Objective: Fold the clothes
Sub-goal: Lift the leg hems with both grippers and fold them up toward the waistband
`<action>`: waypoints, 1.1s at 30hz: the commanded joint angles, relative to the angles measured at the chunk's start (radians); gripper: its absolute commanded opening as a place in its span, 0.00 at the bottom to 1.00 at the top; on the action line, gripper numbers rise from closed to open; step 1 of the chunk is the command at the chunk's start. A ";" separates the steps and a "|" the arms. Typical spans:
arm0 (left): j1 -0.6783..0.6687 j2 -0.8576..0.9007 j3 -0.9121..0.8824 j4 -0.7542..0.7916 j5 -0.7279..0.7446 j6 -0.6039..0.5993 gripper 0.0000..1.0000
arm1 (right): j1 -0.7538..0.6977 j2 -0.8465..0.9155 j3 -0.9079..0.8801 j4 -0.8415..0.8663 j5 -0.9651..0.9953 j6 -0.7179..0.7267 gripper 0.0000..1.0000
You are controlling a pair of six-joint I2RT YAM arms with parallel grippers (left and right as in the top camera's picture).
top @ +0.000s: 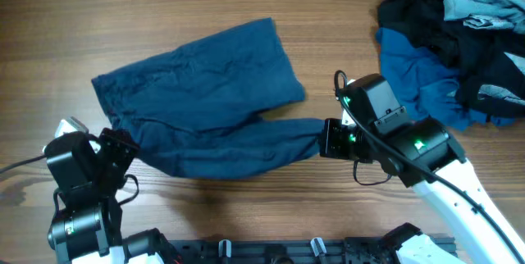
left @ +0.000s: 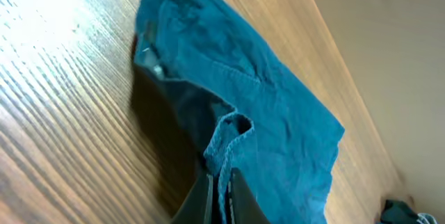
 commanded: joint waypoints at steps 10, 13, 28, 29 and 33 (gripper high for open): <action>-0.001 0.183 0.008 0.059 -0.127 0.019 0.04 | -0.002 0.356 0.010 0.563 -0.057 -0.256 0.04; -0.001 0.298 0.008 0.166 -0.129 0.018 0.04 | -0.003 0.462 0.010 0.703 -0.056 -0.283 0.04; 0.000 0.442 0.008 0.616 -0.269 -0.063 0.04 | -0.110 0.495 0.080 0.889 0.023 -0.300 0.04; 0.000 0.434 0.008 0.634 -0.270 -0.063 0.04 | -0.110 0.495 0.080 0.918 0.023 -0.315 0.04; -0.001 0.415 0.008 0.659 -0.215 -0.063 0.04 | -0.110 0.493 0.081 0.970 -0.001 -0.320 0.04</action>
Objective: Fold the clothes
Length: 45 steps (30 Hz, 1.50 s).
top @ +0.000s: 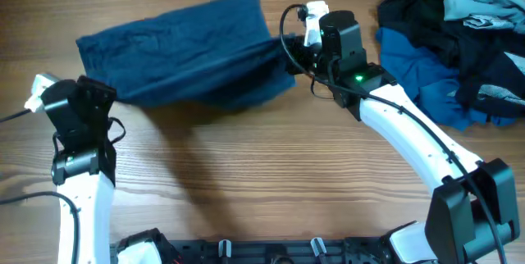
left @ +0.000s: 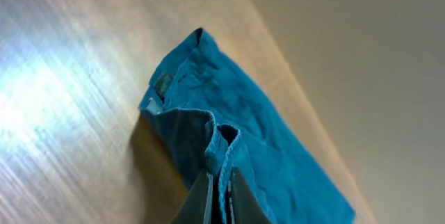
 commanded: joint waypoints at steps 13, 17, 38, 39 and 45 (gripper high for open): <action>-0.041 -0.320 0.009 -0.292 0.229 -0.002 0.04 | -0.008 -0.225 0.079 -0.396 -0.054 -0.048 0.04; -0.055 -0.417 0.009 -0.393 0.128 -0.006 0.04 | -0.008 -0.282 0.081 -0.414 -0.056 -0.050 0.04; -0.025 0.104 0.008 -0.019 -0.166 -0.090 0.04 | 0.035 0.098 0.081 0.090 -0.090 -0.129 0.04; -0.019 0.105 0.008 -0.011 -0.166 -0.092 0.04 | 0.035 0.098 0.081 0.101 -0.090 -0.129 0.04; -0.016 0.057 0.048 -0.095 -0.149 -0.060 0.04 | 0.035 0.098 0.092 0.127 -0.095 -0.101 0.04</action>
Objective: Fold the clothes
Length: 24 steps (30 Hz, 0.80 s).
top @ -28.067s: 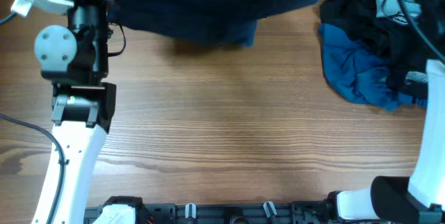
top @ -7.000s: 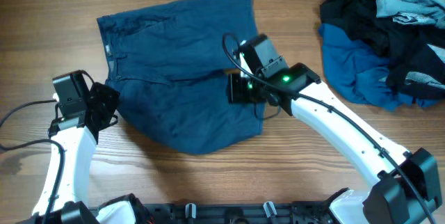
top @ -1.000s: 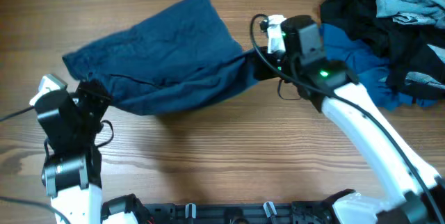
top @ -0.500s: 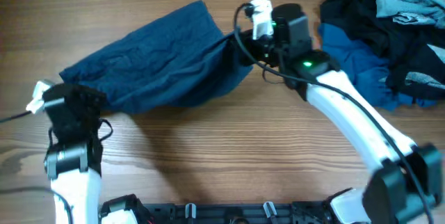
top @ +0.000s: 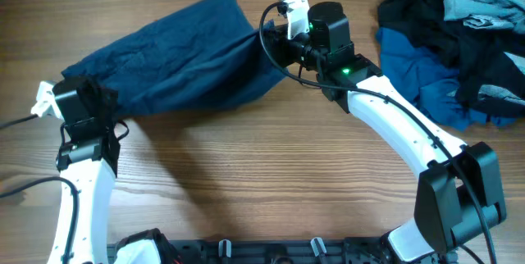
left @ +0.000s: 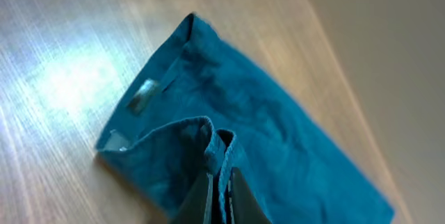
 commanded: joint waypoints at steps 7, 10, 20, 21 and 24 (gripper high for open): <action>0.008 -0.060 0.091 -0.224 0.000 0.090 0.04 | 0.002 0.013 0.025 -0.113 -0.029 0.005 0.04; 0.013 -0.051 0.091 -0.232 -0.002 0.090 0.06 | 0.002 0.013 0.025 -0.159 -0.059 0.009 0.05; 0.061 -0.051 0.091 -0.231 0.006 0.090 0.50 | 0.002 0.013 0.025 -0.235 -0.058 0.035 0.04; 0.061 -0.051 0.091 -0.231 0.008 0.090 0.53 | 0.002 0.013 0.025 -0.236 -0.058 0.035 0.04; 0.061 -0.051 0.091 -0.238 0.054 0.090 0.55 | 0.002 0.013 0.025 -0.246 -0.058 0.035 0.04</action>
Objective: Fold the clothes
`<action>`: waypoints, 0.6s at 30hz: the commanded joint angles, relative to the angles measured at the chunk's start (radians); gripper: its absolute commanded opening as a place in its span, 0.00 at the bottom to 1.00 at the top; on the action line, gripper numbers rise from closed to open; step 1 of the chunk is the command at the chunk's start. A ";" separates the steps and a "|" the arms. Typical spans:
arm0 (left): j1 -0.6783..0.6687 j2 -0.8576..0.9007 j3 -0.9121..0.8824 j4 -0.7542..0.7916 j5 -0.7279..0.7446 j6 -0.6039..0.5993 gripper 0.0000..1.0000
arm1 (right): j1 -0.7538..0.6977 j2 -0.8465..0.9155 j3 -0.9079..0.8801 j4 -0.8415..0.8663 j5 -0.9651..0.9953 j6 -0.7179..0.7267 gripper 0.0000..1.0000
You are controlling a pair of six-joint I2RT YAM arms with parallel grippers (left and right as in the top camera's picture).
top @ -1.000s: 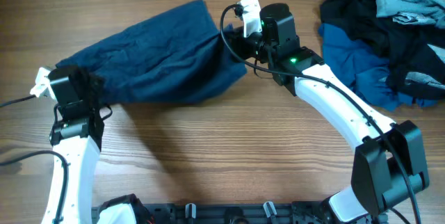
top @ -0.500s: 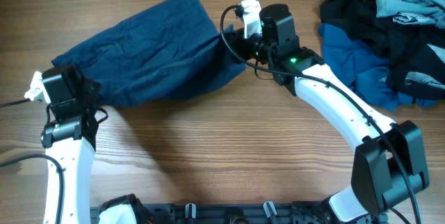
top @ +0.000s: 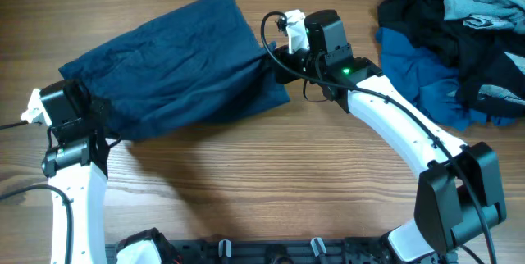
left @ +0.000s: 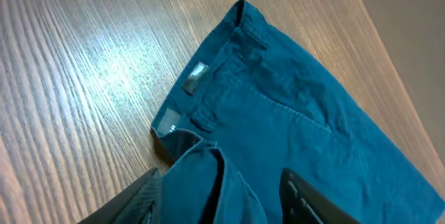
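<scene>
The dark blue shorts lie folded in half on the wooden table, slanting from lower left to upper right. In the left wrist view their waistband with a grey label points away from me. My left gripper stands open at the waistband end, with a loose fold of the shorts lying between its spread fingers. My right gripper is at the leg-hem end on the right edge of the fold. Its fingertips are hidden against the cloth.
A heap of other clothes, black, bright blue and pale denim, fills the far right corner. The right arm reaches across the table's right half.
My left gripper has opened and let go of the waistband, and it has shifted down and to the left. The shorts have settled flat on the table. The right gripper has moved slightly.
The shorts lay spread out, and each gripper held an end of the near edge. Then both ends were up over the far half. Then the cloth hung doubled between the grippers. Now it lies folded, with the left gripper open.
</scene>
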 commanded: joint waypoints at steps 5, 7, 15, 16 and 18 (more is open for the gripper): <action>0.005 -0.040 0.042 -0.117 0.167 0.025 0.66 | 0.002 0.013 0.024 -0.028 -0.016 0.013 0.04; 0.005 -0.084 0.077 -0.180 0.223 0.114 0.74 | 0.002 0.013 0.024 -0.034 -0.016 0.011 0.04; 0.005 -0.213 0.205 -0.495 0.275 0.275 0.95 | 0.002 0.013 0.024 -0.059 -0.016 0.000 0.04; 0.005 -0.210 0.205 -0.523 0.315 0.299 0.95 | 0.002 0.013 0.024 -0.064 -0.017 -0.004 0.04; 0.005 -0.198 0.205 -0.566 0.365 0.336 0.96 | 0.002 0.013 0.024 -0.075 -0.017 -0.005 0.04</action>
